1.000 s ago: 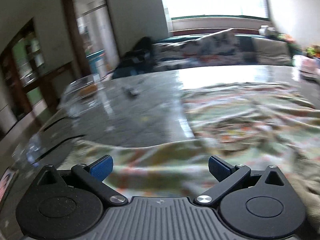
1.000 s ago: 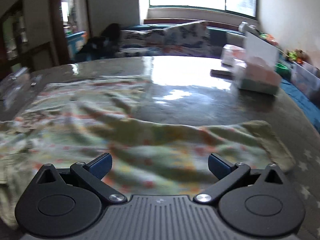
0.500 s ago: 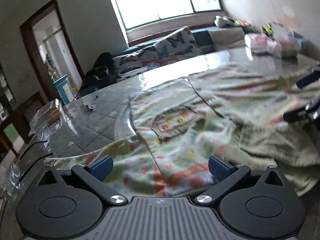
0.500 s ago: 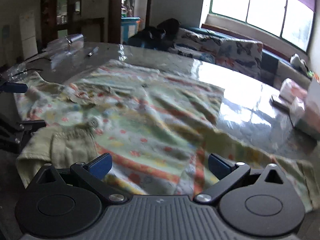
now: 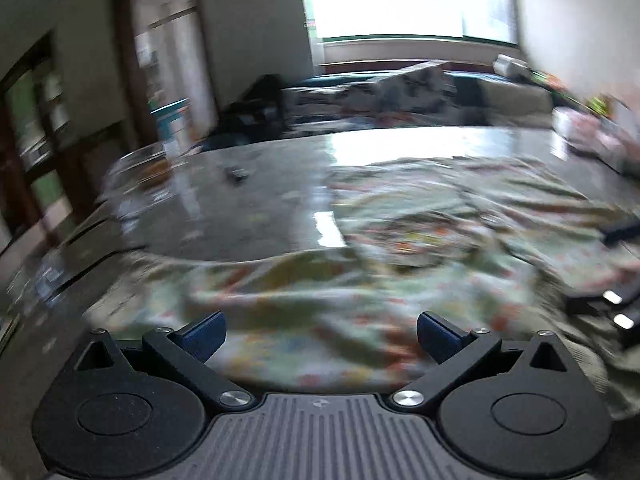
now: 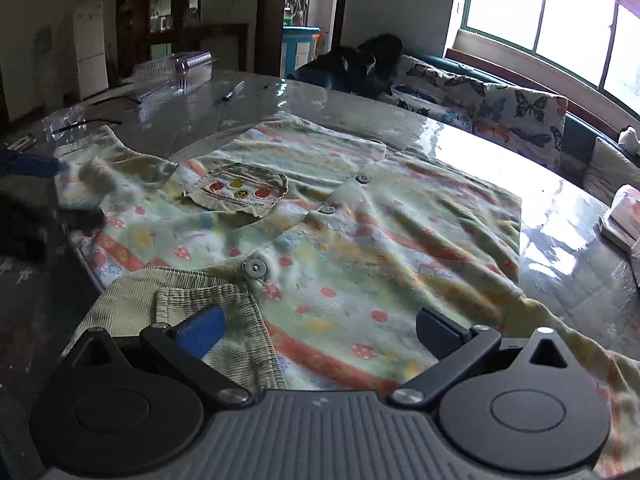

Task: Fold clothes
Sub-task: 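Release the shirt hem and withdraw both grippers, then grasp the corduroy sleeve cuff with the left gripper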

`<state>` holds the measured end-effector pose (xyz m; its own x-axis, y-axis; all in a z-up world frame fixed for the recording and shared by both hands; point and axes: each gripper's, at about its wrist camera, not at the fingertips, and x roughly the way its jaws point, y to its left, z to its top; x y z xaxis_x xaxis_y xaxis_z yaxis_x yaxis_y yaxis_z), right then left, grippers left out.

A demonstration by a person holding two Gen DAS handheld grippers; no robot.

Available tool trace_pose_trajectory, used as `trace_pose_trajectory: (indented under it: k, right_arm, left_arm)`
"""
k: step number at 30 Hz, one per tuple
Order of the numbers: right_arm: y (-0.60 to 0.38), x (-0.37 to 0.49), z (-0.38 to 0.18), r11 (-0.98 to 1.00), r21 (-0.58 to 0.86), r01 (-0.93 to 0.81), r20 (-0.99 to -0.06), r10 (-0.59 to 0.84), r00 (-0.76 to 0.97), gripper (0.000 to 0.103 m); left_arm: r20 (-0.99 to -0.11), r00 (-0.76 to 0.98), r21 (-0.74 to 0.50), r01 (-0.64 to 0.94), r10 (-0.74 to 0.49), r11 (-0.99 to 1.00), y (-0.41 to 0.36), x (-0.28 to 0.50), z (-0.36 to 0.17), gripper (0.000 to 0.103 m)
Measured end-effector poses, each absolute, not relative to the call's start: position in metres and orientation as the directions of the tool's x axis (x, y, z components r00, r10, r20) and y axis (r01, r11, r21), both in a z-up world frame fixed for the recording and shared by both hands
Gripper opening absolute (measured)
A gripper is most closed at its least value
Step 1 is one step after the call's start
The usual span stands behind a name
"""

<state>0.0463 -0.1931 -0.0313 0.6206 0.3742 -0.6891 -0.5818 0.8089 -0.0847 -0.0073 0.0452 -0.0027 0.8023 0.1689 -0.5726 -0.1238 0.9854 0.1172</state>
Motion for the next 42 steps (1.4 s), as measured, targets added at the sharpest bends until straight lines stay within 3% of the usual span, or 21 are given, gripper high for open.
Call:
trace_pose_trajectory:
  k: [10, 20, 27, 30, 37, 42]
  right_arm:
    - [-0.192, 0.048, -0.033, 0.81, -0.073, -0.582, -0.696, 0.376, 0.611, 0.103]
    - [-0.194, 0.05, -0.034, 0.814, -0.047, -0.579, -0.701, 0.386, 0.6, 0.103]
    - [-0.195, 0.052, -0.035, 0.817, -0.035, -0.575, -0.701, 0.39, 0.597, 0.103]
    - [-0.195, 0.051, -0.035, 0.819, -0.032, -0.573, -0.701, 0.391, 0.597, 0.103]
    - [-0.194, 0.051, -0.036, 0.82, -0.033, -0.571, -0.699, 0.389, 0.6, 0.103]
    - [-0.193, 0.049, -0.034, 0.821, -0.045, -0.569, -0.694, 0.384, 0.609, 0.103]
  left_arm:
    - [-0.593, 0.685, 0.038, -0.5, 0.423, 0.865, 0.153, 0.0, 0.0, 0.103]
    - [-0.632, 0.651, -0.065, -0.584, 0.42, 0.809, 0.2, 0.008, -0.002, 0.1]
    - [-0.661, 0.654, -0.15, -0.595, 0.368, 0.79, 0.212, 0.01, -0.005, 0.082]
    - [-0.659, 0.654, -0.16, -0.604, 0.37, 0.781, 0.215, 0.01, -0.005, 0.078]
    - [-0.653, 0.647, -0.161, -0.627, 0.394, 0.763, 0.219, 0.01, -0.005, 0.055]
    - [-0.647, 0.654, -0.17, -0.625, 0.392, 0.762, 0.224, 0.01, -0.006, 0.023]
